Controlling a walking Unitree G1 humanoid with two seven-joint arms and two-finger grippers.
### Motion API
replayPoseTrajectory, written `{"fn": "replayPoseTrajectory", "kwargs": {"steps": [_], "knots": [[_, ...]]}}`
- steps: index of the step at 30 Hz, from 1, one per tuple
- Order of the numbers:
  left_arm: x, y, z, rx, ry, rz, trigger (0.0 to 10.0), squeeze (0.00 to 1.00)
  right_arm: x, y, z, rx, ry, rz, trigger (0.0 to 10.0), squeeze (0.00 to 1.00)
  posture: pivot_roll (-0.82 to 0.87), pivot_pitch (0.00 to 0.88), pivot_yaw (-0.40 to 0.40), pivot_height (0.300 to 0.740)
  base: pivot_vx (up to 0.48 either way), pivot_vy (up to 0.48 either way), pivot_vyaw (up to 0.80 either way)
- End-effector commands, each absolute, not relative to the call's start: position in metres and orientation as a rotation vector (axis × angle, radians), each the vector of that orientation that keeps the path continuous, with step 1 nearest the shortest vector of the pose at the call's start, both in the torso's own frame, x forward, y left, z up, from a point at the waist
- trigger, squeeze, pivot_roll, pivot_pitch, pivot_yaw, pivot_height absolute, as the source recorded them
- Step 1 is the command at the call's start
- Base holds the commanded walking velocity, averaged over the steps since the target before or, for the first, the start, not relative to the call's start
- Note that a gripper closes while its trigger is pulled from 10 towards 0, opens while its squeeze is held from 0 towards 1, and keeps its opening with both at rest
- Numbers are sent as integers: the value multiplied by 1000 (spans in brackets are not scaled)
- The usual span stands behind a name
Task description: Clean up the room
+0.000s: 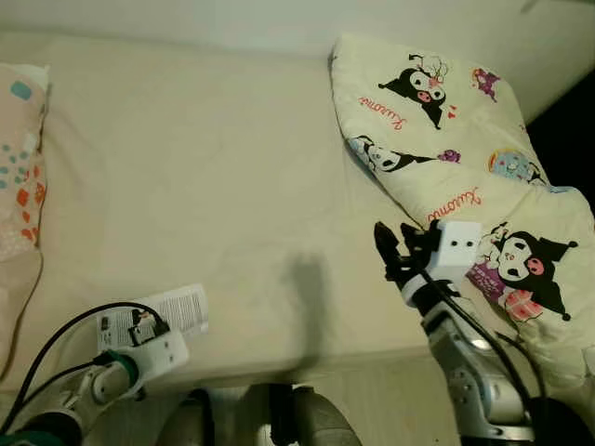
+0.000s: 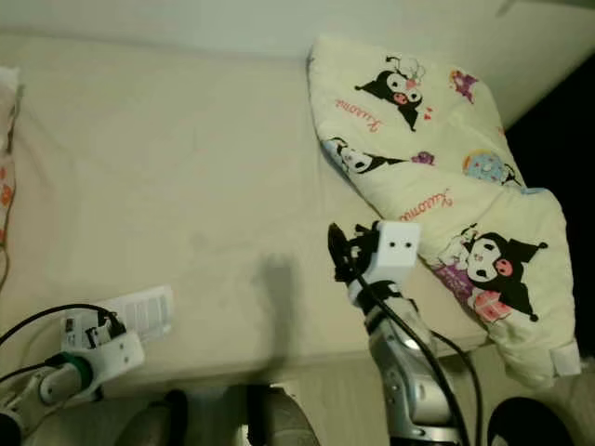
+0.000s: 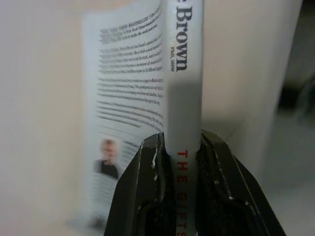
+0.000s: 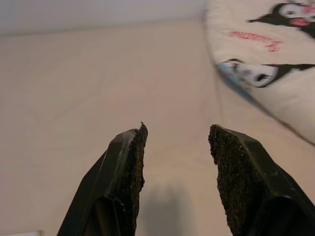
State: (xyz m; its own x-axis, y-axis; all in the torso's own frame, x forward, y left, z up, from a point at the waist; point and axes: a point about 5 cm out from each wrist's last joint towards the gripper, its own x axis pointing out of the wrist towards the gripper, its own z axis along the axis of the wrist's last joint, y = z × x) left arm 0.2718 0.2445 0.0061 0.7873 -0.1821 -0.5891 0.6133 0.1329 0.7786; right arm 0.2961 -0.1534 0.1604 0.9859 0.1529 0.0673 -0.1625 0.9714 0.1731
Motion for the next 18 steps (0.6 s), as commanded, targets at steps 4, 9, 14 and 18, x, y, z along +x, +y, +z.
{"fn": "replayPoseTrajectory", "kwargs": {"steps": [4,9,14,18], "knots": [[282,242,19,1609,150,-540,10000,0,295,-159,149,183,-34,114,10000,0,4,228,-60,740,0,0,0],[295,248,34,1657,96,-414,10000,0,294,-161,149,187,-42,102,10000,0,0,219,-52,740,0,0,0],[300,256,39,1731,95,-356,10000,78,294,-163,149,187,-55,83,10000,0,-27,215,-43,740,0,0,0],[301,259,42,1739,72,-294,10000,1000,292,-167,148,181,-61,70,10000,0,-34,214,-46,740,0,0,0]]}}
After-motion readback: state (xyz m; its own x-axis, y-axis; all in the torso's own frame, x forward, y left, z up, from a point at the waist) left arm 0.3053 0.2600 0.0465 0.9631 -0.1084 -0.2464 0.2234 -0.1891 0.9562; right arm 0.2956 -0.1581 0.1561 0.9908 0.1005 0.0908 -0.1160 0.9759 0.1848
